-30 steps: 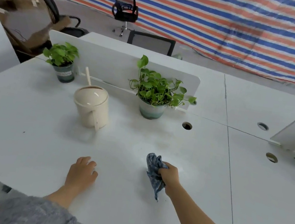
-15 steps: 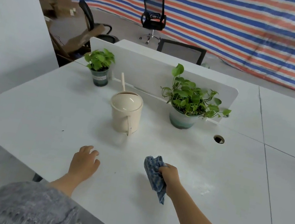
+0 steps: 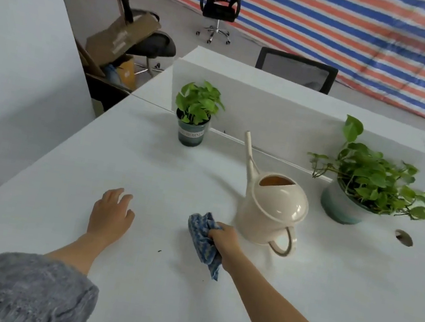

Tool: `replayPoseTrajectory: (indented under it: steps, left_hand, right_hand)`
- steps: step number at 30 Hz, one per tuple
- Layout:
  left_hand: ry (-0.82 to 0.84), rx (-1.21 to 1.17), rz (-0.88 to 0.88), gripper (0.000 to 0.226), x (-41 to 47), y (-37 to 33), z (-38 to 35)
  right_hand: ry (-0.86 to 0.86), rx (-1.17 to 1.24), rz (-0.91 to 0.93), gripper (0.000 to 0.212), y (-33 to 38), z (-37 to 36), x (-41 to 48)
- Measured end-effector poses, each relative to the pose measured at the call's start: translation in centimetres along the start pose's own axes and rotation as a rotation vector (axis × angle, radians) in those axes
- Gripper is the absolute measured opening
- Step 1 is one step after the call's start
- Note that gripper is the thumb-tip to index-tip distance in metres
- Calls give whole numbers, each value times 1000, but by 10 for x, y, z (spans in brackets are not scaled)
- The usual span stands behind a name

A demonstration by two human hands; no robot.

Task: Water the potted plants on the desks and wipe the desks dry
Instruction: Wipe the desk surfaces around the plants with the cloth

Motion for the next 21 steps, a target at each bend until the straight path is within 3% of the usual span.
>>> replayPoseTrajectory:
  steps: [7,16,21]
  left_hand:
    - [81,-14,-73,56,82,21,-13]
    - [136,-7,-148,59,138,17,-36]
    - [125,22,-139,61,139,20,-39]
  right_hand:
    - [-232,-62,-7,24,52,9,56]
    - [-527,-244,175,44,139,17,142]
    - [-567,-433,175,53,168,19,209]
Point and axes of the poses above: each hand's wrist, its own x-axis towards the middle knuckle, its own z-axis out of the back of the hand, y = z × x, the point moved 7 cm from there along x, towards the middle knuckle, and after that the axes turned 4 degrees about -y, right-handed, at the moved point
